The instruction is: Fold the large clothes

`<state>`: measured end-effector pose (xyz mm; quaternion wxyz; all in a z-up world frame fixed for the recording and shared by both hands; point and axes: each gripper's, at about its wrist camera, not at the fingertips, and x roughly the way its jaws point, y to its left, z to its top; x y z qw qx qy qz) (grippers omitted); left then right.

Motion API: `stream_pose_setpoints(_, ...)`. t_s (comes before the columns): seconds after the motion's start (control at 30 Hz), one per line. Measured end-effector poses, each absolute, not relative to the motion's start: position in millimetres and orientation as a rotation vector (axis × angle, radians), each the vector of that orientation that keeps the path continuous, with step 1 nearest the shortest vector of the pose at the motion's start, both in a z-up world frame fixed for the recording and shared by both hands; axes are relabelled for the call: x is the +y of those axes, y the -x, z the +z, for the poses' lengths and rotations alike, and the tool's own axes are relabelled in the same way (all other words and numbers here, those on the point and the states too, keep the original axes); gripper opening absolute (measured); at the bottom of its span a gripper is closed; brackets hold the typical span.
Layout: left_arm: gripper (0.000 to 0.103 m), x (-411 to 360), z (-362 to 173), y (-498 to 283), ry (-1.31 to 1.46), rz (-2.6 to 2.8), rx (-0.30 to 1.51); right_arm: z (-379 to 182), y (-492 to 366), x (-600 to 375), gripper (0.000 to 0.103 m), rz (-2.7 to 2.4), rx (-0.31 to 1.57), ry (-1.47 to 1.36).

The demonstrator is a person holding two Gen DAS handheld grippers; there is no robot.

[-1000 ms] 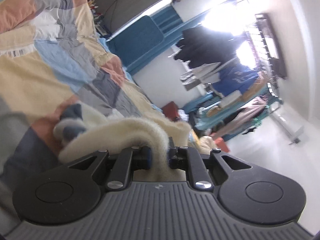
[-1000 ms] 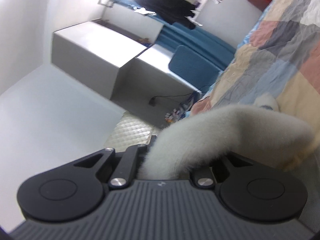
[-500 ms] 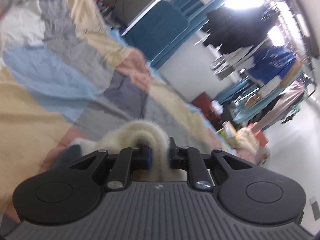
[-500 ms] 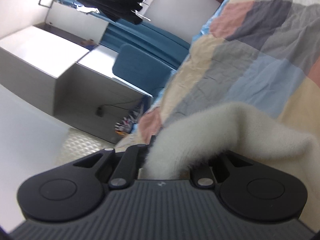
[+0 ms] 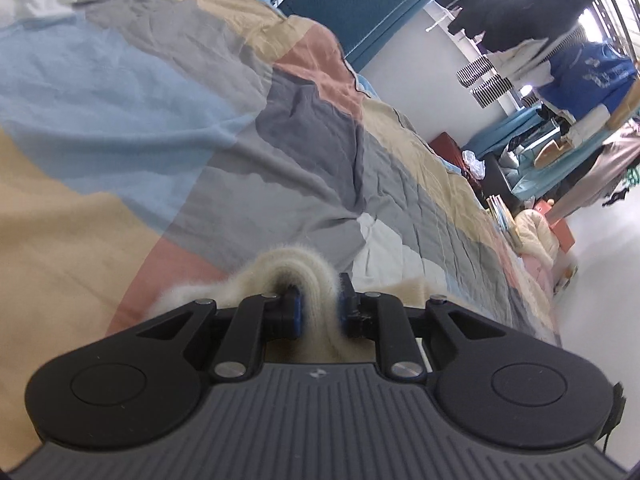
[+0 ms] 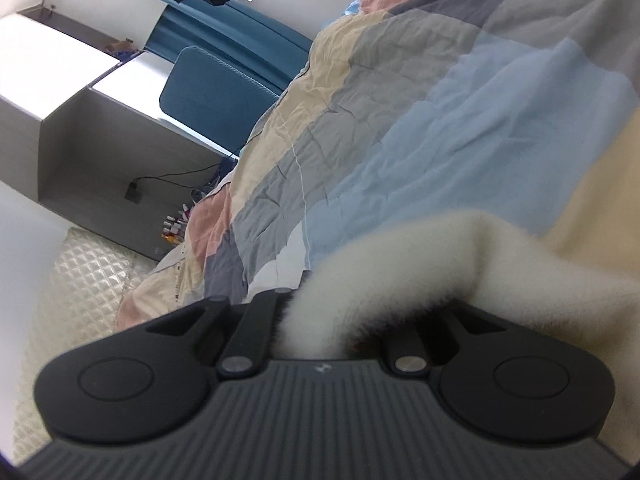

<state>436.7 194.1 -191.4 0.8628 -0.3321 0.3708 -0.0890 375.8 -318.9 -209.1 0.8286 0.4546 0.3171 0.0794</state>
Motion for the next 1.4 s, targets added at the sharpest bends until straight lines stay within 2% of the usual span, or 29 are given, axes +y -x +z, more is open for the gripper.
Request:
stream_pose_setpoints(0.17, 0.022, 192.0, -186.8, -430.2, 0.696, -0.194, 0.766, -206.3, -372.0, -321.8, 0.017, 0.172, 0.674, -0.99)
stream_pose_setpoints(0.23, 0.031, 189.5, -181.7, -423.7, 0.677, -0.208, 0.767, -204.4, -369.1, -322.2, 0.017, 0.17, 0.675, -1.001)
stream_pose_setpoints(0.3, 0.057, 183.7, -177.1, -413.8, 0.652, -0.234, 0.778, -200.3, -364.5, -320.2, 0.021, 0.16, 0.677, -0.992)
stream_pose_setpoints(0.33, 0.061, 180.4, -172.7, -406.2, 0.633, -0.232, 0.764, -197.7, -361.7, -318.1, 0.024, 0.159, 0.679, -0.981)
stream_pose_setpoints(0.37, 0.066, 176.5, -167.1, -397.4, 0.607, -0.221, 0.748, -194.9, -359.1, -316.0, 0.035, 0.164, 0.679, -0.969)
stream_pose_setpoints(0.4, 0.068, 171.9, -161.1, -388.9, 0.573, -0.212, 0.743, -191.0, -355.8, -313.7, 0.05, 0.168, 0.672, -0.953)
stream_pose_setpoints(0.5, 0.072, 160.3, -143.1, -360.8, 0.47, -0.187, 0.725, -171.9, -341.6, -302.6, 0.076, 0.16, 0.643, -0.859)
stream_pose_setpoints(0.7, 0.073, 131.3, -110.2, -299.7, 0.264, -0.146, 0.684, -139.0, -298.8, -271.1, 0.077, 0.219, 0.649, -0.585)
stream_pose_setpoints(0.9, 0.073, 84.9, -116.9, -269.5, 0.122, -0.246, 0.769, -134.7, -259.1, -235.3, 0.076, 0.232, 0.716, -0.29)
stream_pose_setpoints(1.17, 0.075, 79.9, -137.0, -312.7, 0.126, -0.202, 0.813, -154.7, -285.7, -221.0, 0.073, 0.16, 0.766, -0.197)
stream_pose_setpoints(1.4, 0.075, 99.8, -146.1, -390.2, 0.173, -0.153, 0.897, -163.4, -333.7, -219.3, 0.073, 0.113, 0.758, -0.191)
